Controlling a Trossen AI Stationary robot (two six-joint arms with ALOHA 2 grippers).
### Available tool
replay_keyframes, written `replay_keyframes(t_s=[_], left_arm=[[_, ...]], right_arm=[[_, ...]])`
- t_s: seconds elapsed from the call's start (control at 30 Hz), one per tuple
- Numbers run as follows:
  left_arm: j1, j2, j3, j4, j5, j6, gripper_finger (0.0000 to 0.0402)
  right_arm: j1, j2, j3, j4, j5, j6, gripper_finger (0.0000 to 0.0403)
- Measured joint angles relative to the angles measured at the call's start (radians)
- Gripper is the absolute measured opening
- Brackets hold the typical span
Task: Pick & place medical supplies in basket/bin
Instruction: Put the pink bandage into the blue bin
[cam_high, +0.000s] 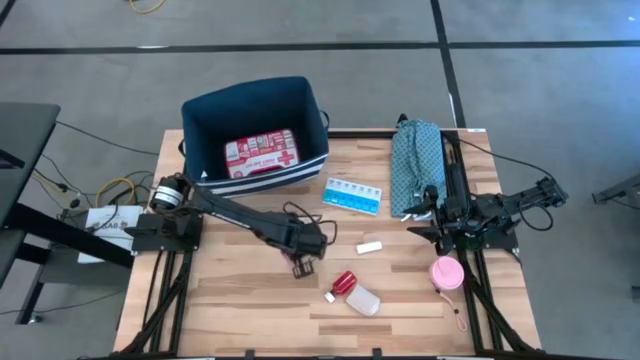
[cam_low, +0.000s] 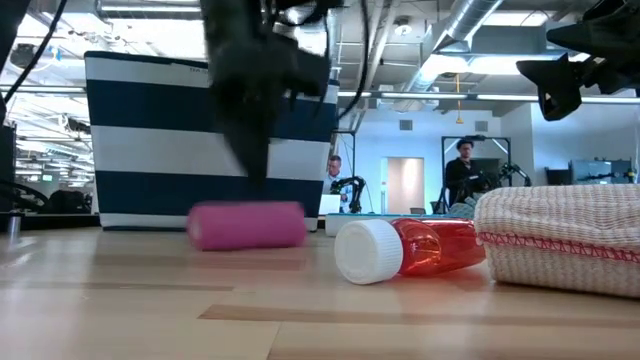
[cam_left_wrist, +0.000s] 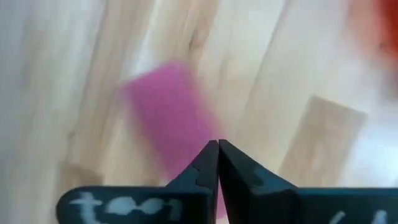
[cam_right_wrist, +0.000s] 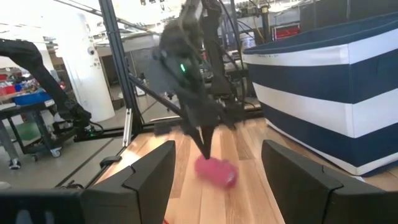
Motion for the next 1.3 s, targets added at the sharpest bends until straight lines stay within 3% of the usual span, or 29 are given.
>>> replay_keyframes(t_s=[0.3,0.47,0.7,0.87,1.17,1.3], left_arm=[[-0.038,-0.008,0.358,-0.219,-0.105,0.061,0.0001],[-0.054,0.006,0.358,-0.196,-0.05,0.067,0.0],[-0.131,0.136,0.33,0.075,0.215,0.118,0.0],[-0.172,0.246,0.337,0.114,0.369,0.11,0.0],[-0.175,0.285,0.341,0.121,0.273,0.029,0.0],[-0.176,0.285,0.341,0.096,0.3,0.111,0.0]], right_arm=[[0.0,0.0,0.0,0.001,0.0,0.0,0.0234],[0.0,0.0,0.0,0.003,0.0,0.0,0.0234],[0.0,0.0,0.0,0.008,0.0,0.0,0.0234],[0.0,0.0,0.0,0.014,0.0,0.0,0.0234],[0.0,0.0,0.0,0.02,-0.003,0.018,0.0234],[0.0,0.0,0.0,0.023,-0.003,0.018,0.0234]])
